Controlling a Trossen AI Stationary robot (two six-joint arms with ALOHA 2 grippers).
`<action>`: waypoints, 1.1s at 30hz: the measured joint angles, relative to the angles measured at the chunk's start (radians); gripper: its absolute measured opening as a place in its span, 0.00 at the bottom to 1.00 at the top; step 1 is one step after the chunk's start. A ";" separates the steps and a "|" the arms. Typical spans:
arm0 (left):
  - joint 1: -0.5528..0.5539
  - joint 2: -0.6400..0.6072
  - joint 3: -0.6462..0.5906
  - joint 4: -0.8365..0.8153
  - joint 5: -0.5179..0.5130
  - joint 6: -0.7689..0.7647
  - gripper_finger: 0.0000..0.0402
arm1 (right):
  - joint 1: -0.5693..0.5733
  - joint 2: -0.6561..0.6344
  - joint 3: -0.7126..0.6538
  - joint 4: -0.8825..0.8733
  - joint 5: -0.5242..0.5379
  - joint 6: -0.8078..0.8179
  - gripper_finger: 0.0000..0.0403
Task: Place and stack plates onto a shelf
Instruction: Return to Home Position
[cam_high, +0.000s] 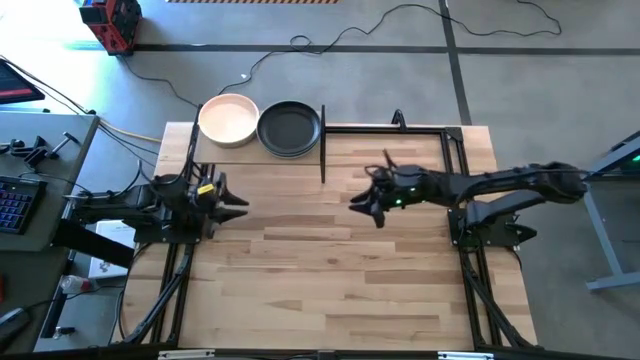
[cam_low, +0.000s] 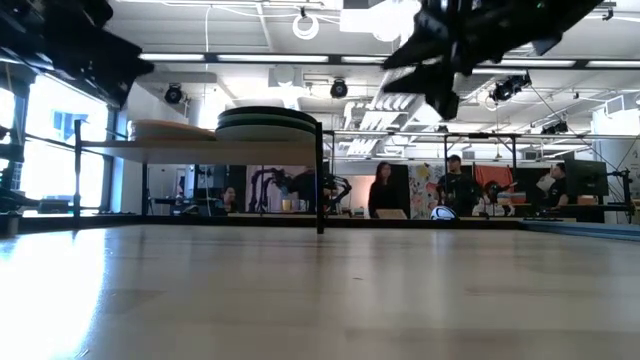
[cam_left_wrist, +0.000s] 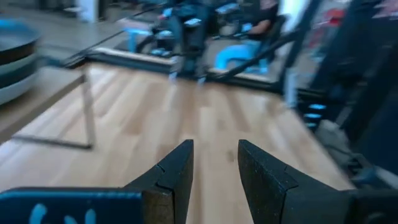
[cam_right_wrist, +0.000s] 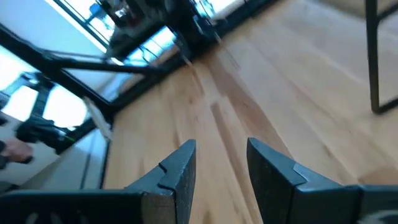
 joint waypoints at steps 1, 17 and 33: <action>0.000 0.000 0.000 0.013 0.030 0.000 0.29 | -0.001 -0.032 0.000 -0.012 0.000 0.000 0.31; 0.000 0.001 0.000 0.053 -0.040 0.006 0.29 | -0.001 -0.426 -0.109 0.160 -0.005 0.000 0.31; 0.000 -0.001 -0.042 0.117 -0.132 0.028 0.29 | -0.001 -0.593 -0.418 0.189 -0.005 0.000 0.31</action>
